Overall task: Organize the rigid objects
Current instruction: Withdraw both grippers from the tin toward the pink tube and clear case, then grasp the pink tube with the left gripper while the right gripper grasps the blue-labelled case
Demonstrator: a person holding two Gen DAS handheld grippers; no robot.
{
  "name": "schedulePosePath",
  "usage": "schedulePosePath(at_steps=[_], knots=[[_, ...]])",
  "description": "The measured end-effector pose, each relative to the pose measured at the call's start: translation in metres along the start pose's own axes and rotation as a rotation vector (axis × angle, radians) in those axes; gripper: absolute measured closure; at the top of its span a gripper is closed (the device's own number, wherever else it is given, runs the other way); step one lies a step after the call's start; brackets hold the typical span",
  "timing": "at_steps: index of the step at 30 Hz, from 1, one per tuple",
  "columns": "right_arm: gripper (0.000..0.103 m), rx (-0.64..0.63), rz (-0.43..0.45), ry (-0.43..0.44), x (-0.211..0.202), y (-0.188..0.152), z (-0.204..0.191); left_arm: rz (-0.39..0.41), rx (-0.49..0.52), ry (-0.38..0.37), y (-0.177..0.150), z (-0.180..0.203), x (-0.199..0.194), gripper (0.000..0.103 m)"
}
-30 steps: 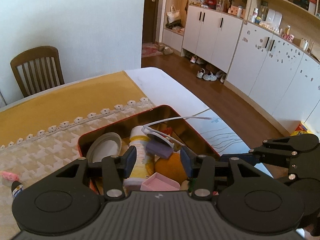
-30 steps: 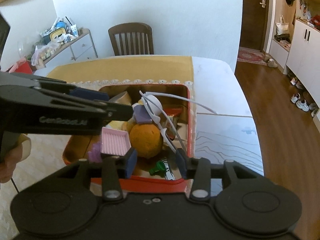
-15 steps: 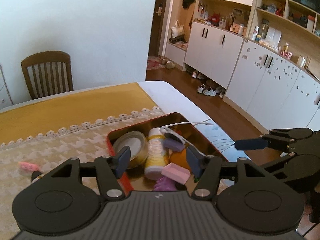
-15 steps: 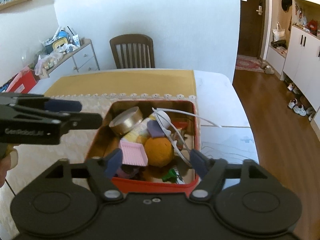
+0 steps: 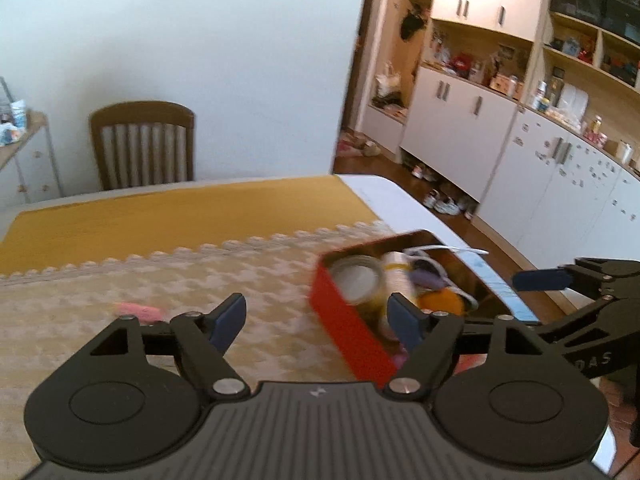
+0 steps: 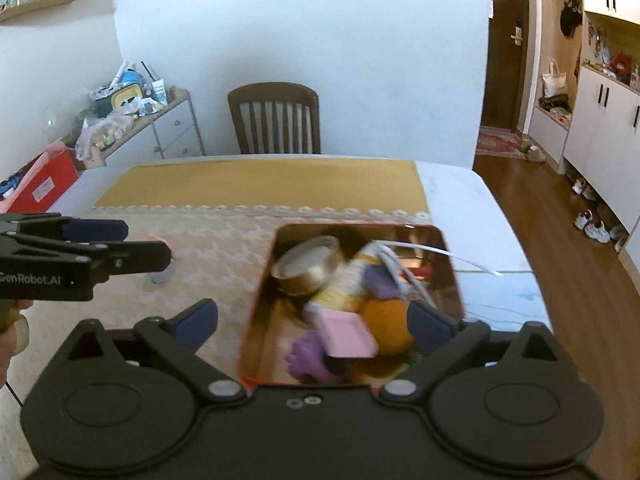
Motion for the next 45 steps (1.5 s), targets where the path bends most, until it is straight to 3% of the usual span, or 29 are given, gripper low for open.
schedulePosePath(at_steps=[2,10,18,29,38,45], knots=[[0.0,-0.007,0.003,0.003,0.004,0.002,-0.014,0.018,-0.009,0.02,-0.001,-0.016,-0.005,0.019],[0.0,-0.063,-0.026,0.004,0.035,0.009,-0.071,0.032,-0.052,0.07,-0.001,-0.088,-0.009,0.019],[0.0,-0.083,-0.063,0.003,0.078,0.012,-0.119,0.01,-0.076,0.124,-0.002,-0.149,0.016,0.019],[0.002,-0.132,-0.122,0.024,0.136,0.009,-0.158,-0.086,-0.028,0.107,-0.02,-0.175,0.082,0.019],[0.013,-0.13,-0.158,0.045,0.17,0.005,-0.169,-0.104,-0.013,0.103,-0.026,-0.185,0.114,0.019],[0.036,-0.158,-0.161,0.057,0.19,0.007,-0.181,-0.09,0.001,0.108,-0.028,-0.189,0.123,0.019]])
Point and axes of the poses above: each gripper's, at about its wrist camera, not at the fingertips, and x roughly the way its jaws point, z to its right, y to its top, the point moved 9 cm from there along x, roughly the way its jaws point, and after that the axes turned 4 degrees about -x, right-handed, at the moved point
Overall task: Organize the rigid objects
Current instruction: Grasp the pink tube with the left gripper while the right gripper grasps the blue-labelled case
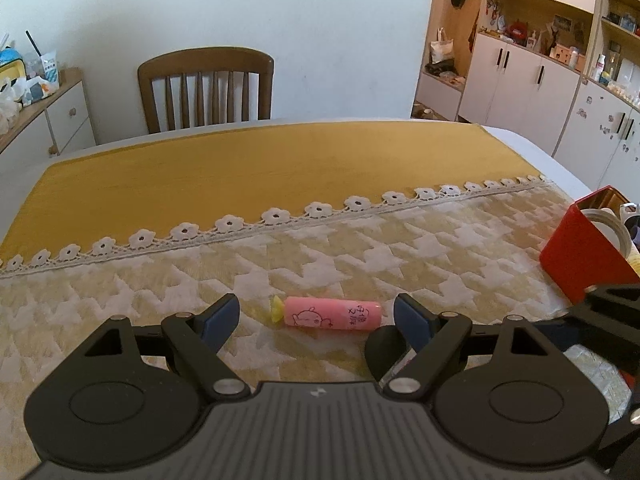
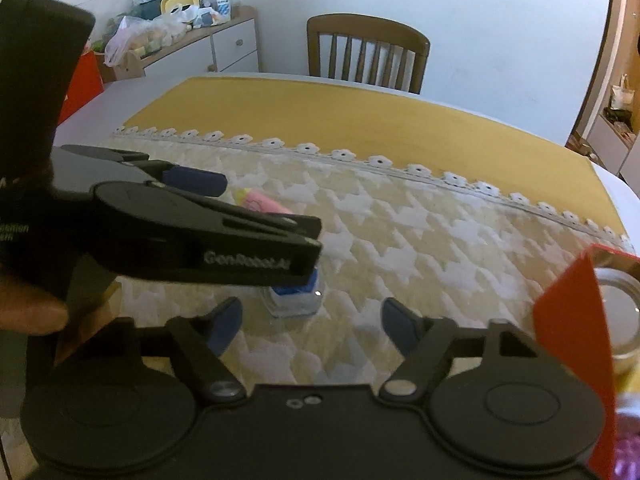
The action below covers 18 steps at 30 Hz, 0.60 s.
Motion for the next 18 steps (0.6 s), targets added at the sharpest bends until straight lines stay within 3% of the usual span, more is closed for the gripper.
schedulePosePath(at_steps=[8,13,18], knots=[[0.053,-0.008,0.016,0.0,0.006,0.008,-0.002,0.007,0.011,-0.029,0.0,0.004,0.003,0.02],[0.066,-0.024,0.024,0.003,0.008,0.011,-0.006,0.004,0.002,-0.036,0.0,0.005,0.004,0.036],[0.066,-0.028,0.024,-0.001,0.008,0.011,-0.007,0.004,-0.002,-0.037,0.0,0.004,0.003,0.043]])
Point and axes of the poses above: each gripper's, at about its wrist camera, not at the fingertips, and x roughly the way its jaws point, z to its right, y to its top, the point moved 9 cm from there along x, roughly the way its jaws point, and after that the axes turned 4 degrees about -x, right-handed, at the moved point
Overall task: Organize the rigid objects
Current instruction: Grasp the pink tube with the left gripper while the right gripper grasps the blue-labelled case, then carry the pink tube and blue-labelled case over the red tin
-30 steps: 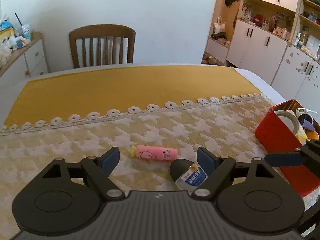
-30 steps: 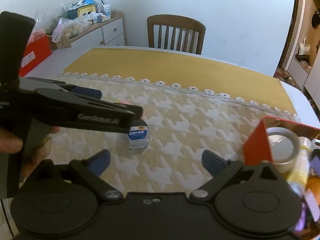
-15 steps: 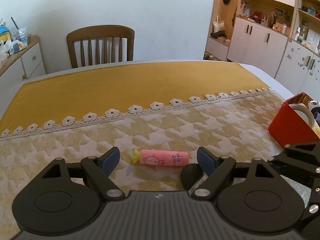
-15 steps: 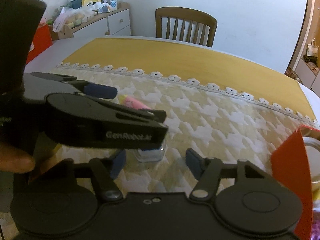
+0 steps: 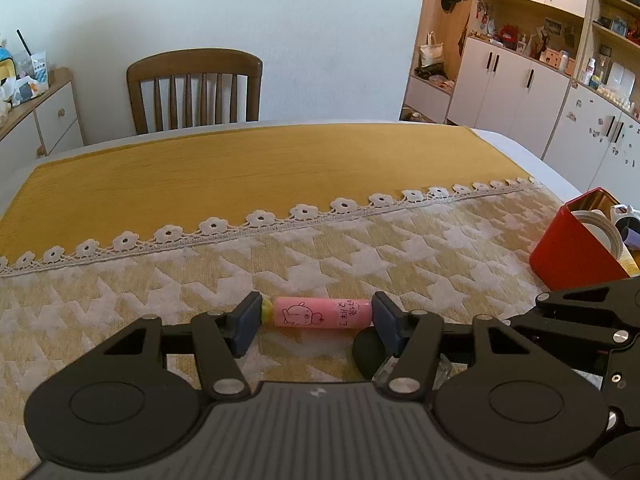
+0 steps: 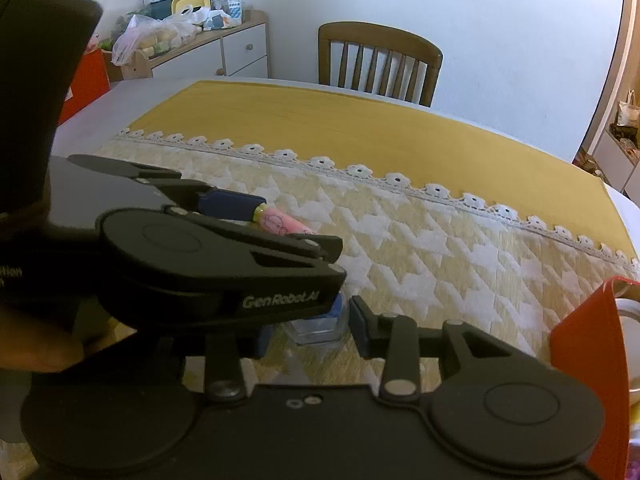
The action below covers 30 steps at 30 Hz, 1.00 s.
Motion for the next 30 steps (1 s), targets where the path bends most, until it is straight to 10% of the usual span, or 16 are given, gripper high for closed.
schedulePosePath(at_steps=[30], knots=[[0.065,0.175,0.057,-0.085,-0.119,-0.028,0.063,0.087,0.022,-0.049,0.025,0.061,-0.105,0.044]])
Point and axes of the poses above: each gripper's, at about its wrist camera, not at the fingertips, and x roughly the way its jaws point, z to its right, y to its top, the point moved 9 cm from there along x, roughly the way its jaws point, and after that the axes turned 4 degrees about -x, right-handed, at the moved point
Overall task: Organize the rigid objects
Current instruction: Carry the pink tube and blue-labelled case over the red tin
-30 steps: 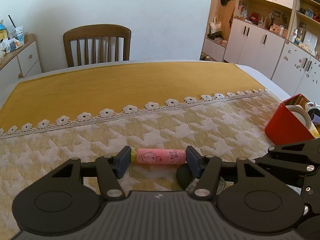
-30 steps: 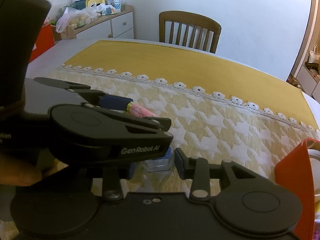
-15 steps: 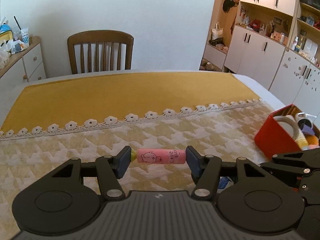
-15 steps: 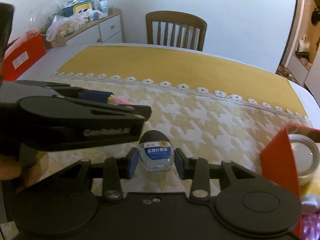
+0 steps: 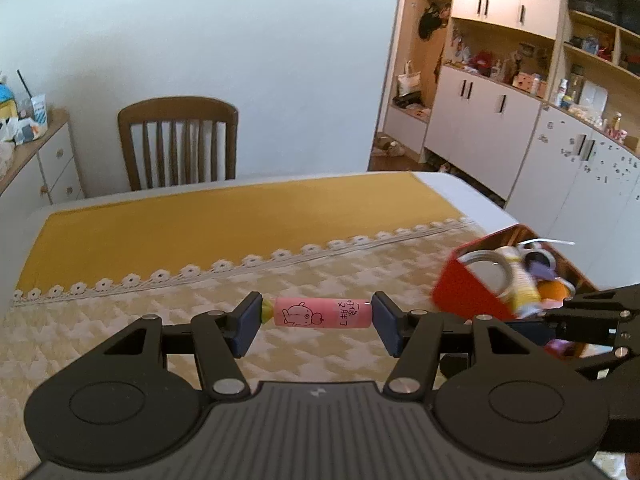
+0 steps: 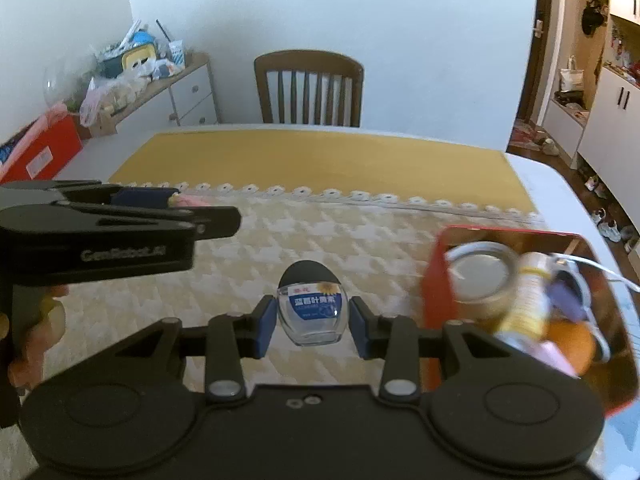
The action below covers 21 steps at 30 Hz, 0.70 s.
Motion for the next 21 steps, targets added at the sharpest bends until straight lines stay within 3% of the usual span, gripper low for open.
schedulePosePath(at_steps=[10,21], knots=[[0.065,0.008,0.045,-0.022,-0.056,-0.018,0.06,0.011,-0.017,-0.045,0.002,0.068,-0.023,0.044],[0.065,0.007,0.024,-0.083,-0.073,-0.049,0.141,-0.044,0.056,-0.11,-0.013,0.168,0.0,0.044]])
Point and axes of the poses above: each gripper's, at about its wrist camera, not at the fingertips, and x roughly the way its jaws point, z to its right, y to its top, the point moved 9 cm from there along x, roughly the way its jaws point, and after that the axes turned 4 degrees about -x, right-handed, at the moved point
